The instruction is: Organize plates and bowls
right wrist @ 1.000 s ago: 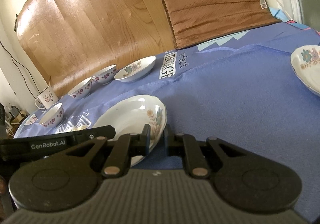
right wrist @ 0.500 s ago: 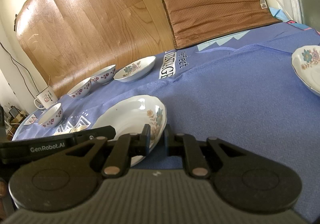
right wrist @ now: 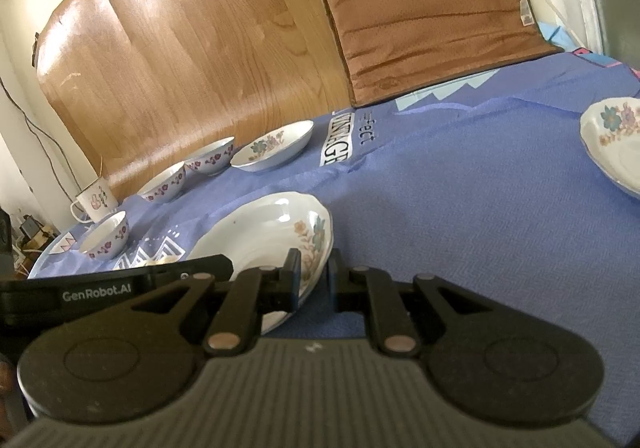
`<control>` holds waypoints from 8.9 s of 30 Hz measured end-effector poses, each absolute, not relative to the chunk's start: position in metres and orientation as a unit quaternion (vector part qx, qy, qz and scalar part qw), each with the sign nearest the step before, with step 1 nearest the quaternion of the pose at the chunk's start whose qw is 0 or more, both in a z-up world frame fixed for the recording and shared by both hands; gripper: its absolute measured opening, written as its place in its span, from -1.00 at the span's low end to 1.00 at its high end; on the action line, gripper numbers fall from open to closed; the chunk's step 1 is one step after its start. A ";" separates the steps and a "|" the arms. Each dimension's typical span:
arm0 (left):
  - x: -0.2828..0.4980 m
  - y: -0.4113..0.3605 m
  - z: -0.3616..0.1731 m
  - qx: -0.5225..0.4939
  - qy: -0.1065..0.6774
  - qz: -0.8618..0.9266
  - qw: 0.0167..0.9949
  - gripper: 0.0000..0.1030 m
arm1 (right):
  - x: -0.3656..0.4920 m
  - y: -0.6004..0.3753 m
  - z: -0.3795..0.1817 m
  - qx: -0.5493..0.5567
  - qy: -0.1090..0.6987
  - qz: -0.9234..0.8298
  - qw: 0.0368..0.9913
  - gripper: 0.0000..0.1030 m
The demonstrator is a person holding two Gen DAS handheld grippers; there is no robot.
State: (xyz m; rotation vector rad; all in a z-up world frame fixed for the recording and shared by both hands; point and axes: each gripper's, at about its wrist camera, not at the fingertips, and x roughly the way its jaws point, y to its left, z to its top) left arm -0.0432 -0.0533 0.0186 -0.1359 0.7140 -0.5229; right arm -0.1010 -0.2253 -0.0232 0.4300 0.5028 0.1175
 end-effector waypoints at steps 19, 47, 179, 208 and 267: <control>-0.024 -0.185 0.042 0.004 0.334 -0.358 0.872 -0.48 | -0.134 -0.311 -0.008 0.230 0.176 -0.060 0.955 -0.68; -0.006 -0.299 0.040 0.069 0.320 -0.388 0.862 -0.14 | -0.149 -0.397 -0.017 0.237 0.122 -0.228 0.937 -0.12; 0.022 -0.007 0.018 -0.067 0.301 -0.063 0.949 0.14 | -0.005 -0.164 -0.011 0.130 0.213 0.046 0.967 0.08; 0.022 -0.007 0.018 -0.066 0.301 -0.064 0.949 0.14 | -0.006 -0.164 -0.011 0.130 0.212 0.046 0.967 0.08; 0.026 0.003 0.016 -0.104 0.308 -0.063 0.944 0.14 | 0.038 -0.188 0.010 0.190 0.228 0.026 0.955 0.06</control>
